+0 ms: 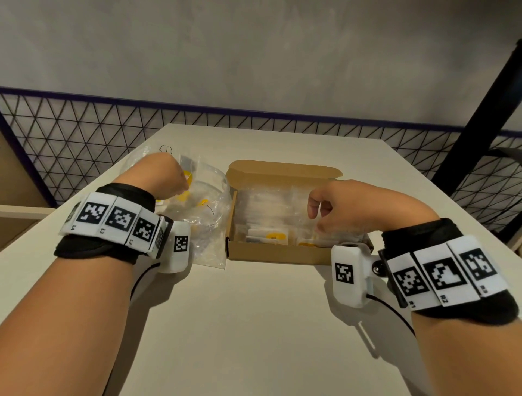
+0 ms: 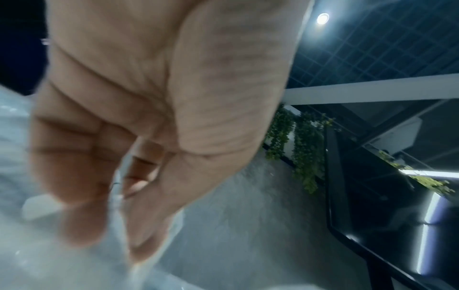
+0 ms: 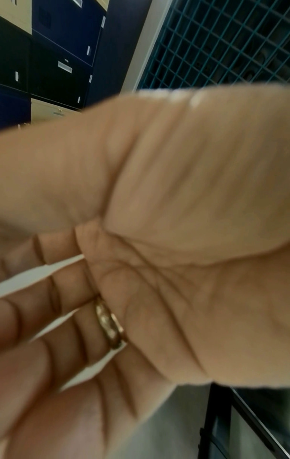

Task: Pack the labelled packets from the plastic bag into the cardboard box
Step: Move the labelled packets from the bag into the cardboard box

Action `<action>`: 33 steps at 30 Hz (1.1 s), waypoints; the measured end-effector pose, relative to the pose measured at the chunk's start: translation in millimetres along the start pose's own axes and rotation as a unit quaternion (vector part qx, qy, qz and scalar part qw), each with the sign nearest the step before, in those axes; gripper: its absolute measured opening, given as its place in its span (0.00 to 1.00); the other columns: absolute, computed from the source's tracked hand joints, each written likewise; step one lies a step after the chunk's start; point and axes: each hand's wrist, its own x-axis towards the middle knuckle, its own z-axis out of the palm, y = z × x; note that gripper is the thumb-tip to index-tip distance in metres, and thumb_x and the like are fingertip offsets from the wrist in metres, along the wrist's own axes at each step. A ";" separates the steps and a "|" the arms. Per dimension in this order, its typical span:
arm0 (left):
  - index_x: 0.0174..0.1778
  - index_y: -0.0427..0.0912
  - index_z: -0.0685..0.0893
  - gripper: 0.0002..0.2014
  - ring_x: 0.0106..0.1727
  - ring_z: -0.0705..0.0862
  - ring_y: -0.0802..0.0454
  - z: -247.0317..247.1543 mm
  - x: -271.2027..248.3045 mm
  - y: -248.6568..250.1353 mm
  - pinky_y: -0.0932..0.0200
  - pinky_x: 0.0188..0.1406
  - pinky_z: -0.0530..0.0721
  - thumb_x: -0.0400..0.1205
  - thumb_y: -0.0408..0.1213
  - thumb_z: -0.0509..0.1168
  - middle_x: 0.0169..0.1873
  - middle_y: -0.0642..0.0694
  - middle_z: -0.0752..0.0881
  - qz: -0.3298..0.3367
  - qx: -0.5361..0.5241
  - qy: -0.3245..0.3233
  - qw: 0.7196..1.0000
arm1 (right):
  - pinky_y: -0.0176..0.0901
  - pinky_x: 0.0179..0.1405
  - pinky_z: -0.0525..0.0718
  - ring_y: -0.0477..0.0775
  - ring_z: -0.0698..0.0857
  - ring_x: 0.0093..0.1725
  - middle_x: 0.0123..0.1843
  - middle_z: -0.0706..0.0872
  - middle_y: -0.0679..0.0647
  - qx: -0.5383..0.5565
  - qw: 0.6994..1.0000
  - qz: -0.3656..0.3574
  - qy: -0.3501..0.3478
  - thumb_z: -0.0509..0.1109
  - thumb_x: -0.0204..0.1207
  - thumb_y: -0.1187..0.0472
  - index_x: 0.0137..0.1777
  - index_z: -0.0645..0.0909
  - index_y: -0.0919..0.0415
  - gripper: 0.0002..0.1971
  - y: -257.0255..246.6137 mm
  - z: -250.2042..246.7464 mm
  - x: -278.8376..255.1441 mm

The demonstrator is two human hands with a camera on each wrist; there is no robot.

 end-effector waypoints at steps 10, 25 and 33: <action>0.34 0.52 0.83 0.12 0.38 0.81 0.59 -21.1 -33.4 34.5 0.68 0.39 0.77 0.78 0.29 0.67 0.35 0.57 0.83 0.233 -0.156 0.067 0.957 | 0.31 0.35 0.70 0.38 0.74 0.40 0.46 0.76 0.42 0.051 0.992 -0.054 0.105 0.72 0.73 0.56 0.68 0.71 0.44 0.24 -3.8 -7.3 -1.2; 0.40 0.55 0.81 0.10 0.40 0.84 0.62 -10.2 -54.7 64.0 0.68 0.43 0.82 0.77 0.33 0.69 0.39 0.53 0.87 0.287 -0.257 0.008 0.923 | 0.47 0.45 0.83 0.46 0.81 0.41 0.36 0.82 0.41 0.103 0.969 -0.127 0.185 0.71 0.75 0.60 0.40 0.82 0.49 0.05 -15.9 -9.8 -6.6; 0.59 0.47 0.81 0.11 0.49 0.81 0.53 -11.3 -22.5 24.7 0.64 0.41 0.75 0.80 0.38 0.66 0.50 0.51 0.83 0.129 -0.053 -0.003 0.990 | 0.31 0.34 0.74 0.38 0.77 0.36 0.35 0.80 0.41 0.131 0.963 -0.135 0.192 0.71 0.75 0.62 0.43 0.86 0.55 0.03 -11.7 -14.6 -10.4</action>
